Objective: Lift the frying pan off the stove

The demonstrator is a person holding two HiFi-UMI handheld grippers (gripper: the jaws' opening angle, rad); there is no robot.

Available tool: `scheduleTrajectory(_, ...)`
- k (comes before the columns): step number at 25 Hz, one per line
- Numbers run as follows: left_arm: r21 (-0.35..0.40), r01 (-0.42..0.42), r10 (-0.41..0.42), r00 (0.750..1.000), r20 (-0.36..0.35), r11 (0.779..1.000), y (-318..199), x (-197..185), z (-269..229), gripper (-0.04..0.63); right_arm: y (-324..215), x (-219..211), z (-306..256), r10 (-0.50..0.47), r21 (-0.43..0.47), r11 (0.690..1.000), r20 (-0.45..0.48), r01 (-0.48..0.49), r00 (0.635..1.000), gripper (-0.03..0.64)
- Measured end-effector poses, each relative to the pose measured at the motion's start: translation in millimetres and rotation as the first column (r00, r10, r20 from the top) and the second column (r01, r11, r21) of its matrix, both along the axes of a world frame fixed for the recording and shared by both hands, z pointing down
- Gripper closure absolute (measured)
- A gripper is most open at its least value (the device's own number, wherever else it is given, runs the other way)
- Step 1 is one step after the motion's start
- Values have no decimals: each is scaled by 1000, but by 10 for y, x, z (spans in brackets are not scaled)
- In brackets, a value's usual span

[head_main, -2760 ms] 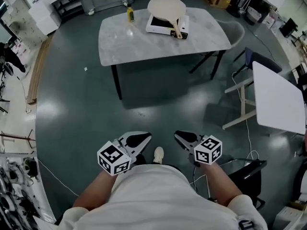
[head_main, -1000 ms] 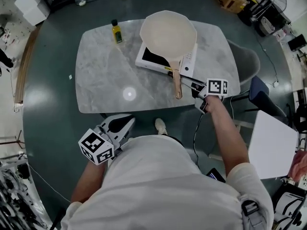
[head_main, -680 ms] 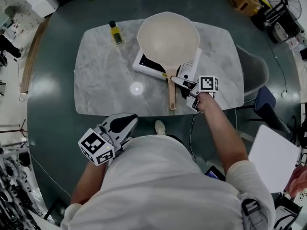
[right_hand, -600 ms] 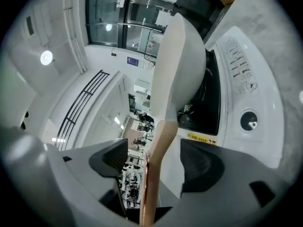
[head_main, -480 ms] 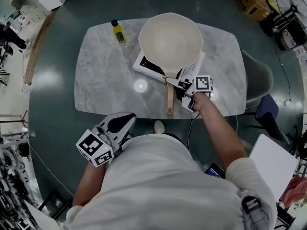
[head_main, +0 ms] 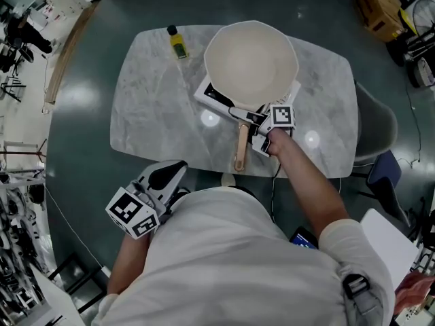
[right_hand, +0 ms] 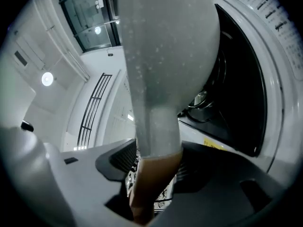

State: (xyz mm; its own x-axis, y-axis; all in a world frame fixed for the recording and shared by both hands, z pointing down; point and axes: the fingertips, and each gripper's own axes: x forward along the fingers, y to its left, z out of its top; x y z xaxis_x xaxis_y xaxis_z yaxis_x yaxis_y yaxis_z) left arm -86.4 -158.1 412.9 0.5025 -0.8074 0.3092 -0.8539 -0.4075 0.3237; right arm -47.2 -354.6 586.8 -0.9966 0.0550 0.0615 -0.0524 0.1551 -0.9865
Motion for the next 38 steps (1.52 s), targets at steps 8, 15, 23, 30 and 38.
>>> scheduleTrajectory(8, -5, 21, -21, 1000, 14, 1000, -49, -30, -14, 575, -11, 0, 69, 13, -6, 1000, -28, -13, 1000, 462)
scheduleTrajectory(15, -8, 2, -2, 1000, 19, 1000, -73, 42, -16, 575, 10, -4, 3, 8, -8, 1000, -18, -8, 1000, 459)
scheduleTrajectory(23, -1, -29, 29, 999, 21, 1000, -86, 125, -34, 575, 117, -3, -183, -40, 2, 999, 31, 40, 999, 448)
scheduleTrajectory(30, 15, -60, 60, 998, 14, 998, -60, 243, -65, 575, 222, 119, -624, -46, 41, 998, 86, 43, 995, 448)
scheduleTrajectory(38, 37, -127, 127, 992, 2, 991, -91, 455, -45, 575, 138, 614, -957, 29, 79, 996, 82, -36, 996, 448)
